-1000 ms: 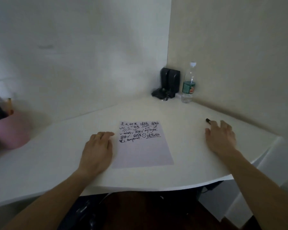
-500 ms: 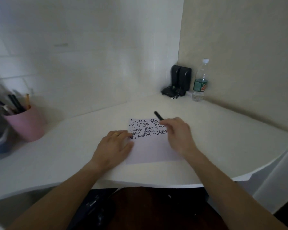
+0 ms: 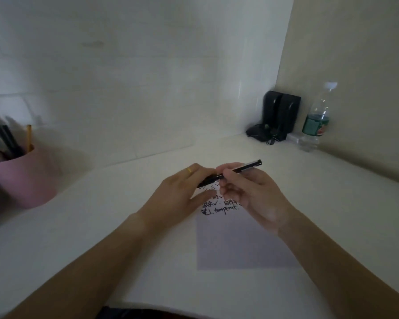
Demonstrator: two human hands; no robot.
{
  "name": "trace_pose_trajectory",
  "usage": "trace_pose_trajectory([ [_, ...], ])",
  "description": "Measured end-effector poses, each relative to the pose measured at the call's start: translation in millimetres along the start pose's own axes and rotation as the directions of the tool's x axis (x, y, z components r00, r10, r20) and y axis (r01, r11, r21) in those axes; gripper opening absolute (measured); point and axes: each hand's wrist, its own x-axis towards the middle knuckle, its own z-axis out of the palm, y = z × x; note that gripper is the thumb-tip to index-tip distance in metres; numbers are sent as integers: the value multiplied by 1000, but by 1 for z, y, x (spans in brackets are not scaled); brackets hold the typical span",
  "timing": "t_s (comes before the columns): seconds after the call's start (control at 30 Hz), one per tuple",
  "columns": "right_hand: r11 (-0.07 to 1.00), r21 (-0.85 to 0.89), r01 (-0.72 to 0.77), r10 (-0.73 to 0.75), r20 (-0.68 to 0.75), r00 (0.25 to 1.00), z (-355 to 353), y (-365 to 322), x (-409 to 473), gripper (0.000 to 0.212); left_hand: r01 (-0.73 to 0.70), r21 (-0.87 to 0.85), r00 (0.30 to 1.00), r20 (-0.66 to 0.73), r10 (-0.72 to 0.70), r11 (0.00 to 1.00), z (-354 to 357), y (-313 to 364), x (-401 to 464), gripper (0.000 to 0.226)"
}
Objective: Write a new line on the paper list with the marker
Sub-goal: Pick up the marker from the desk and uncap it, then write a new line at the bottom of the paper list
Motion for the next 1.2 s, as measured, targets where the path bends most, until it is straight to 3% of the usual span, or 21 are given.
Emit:
trace_pose_trajectory([
  [0.13,993,-60,102,-108,-94,990,1,18,5,25,-42,-39,996,-80,39,998,13,-3,-1,26],
  [0.37,989,-76,130,-140,-147,979,6,24,0,25,10,-136,1000,-6,-10,991,-2,-2,-7,25],
  [0.5,982,-87,168,-182,-193,964,14,30,-6,28,55,-197,993,115,-33,979,-5,6,-8,37],
  [0.6,985,47,164,-131,-407,904,-1,22,-1,28,164,-323,982,141,-124,932,-21,6,-14,45],
  [0.67,987,20,163,-131,-502,855,-19,16,0,28,205,-385,979,71,-193,900,-31,0,-21,48],
  [0.8,991,-112,76,-107,-309,945,-12,15,-8,23,225,-282,973,119,-198,933,-22,-11,-20,39],
  [0.9,987,-121,101,-129,-245,961,3,5,-10,20,240,-246,951,253,-177,939,-14,-23,-23,23],
  [1.0,974,-228,15,-61,-195,979,11,7,-18,22,264,-210,930,313,-191,942,-12,-29,-28,22],
  [1.1,940,-337,-59,-17,-219,976,14,20,-30,26,259,-188,934,300,-196,947,-8,-30,-27,27],
  [1.2,929,-368,-34,-67,-258,964,10,25,-35,21,277,-192,932,291,-215,942,-4,-32,-27,29],
])
